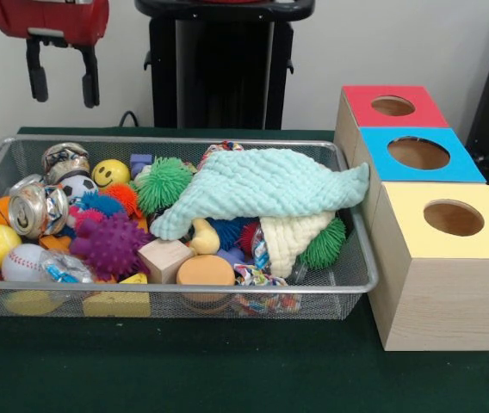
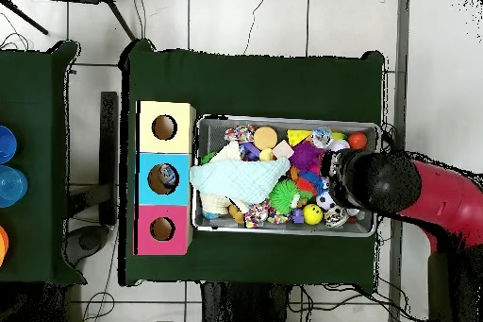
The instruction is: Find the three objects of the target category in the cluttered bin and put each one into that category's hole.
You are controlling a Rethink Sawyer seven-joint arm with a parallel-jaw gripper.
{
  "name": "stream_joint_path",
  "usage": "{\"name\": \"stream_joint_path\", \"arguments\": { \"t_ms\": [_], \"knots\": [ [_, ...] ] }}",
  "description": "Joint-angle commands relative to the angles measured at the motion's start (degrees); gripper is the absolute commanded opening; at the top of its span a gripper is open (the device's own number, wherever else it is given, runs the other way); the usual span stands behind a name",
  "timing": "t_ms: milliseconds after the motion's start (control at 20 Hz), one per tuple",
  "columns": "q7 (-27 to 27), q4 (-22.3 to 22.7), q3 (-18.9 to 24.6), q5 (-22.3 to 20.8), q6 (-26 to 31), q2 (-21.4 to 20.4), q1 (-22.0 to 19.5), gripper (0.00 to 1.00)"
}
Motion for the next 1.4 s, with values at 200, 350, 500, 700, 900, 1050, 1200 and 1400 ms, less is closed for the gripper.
{"name": "stream_joint_path", "arguments": {
  "t_ms": [200, 350, 500, 700, 900, 1050, 1200, 1400],
  "knots": [
    [0.54, -3.43, -2.28, 0.45, 17.2, -2.53, 1.9, 1.0],
    [-1.38, -4.61, -2.09, 1.1, 22.44, -5.86, 1.59, 1.0],
    [-2.88, -6.92, -2.42, -1.22, 27.54, -6.62, 1.58, 1.0],
    [-3.47, -6.67, -0.49, -0.5, 25.01, -5.65, 0.52, 1.0],
    [-2.2, -4.59, 0.41, 0.23, 17.62, -3.77, -0.24, 1.0],
    [-1.18, -1.12, 0.81, -0.72, 8.22, -0.92, -0.83, 1.0],
    [0.37, 1.11, 0.79, -2.3, -0.78, 3.82, -1.63, 1.0],
    [1.8, 1.83, -0.42, -4.24, -7.47, 8.64, -1.62, 1.0]
  ]
}}
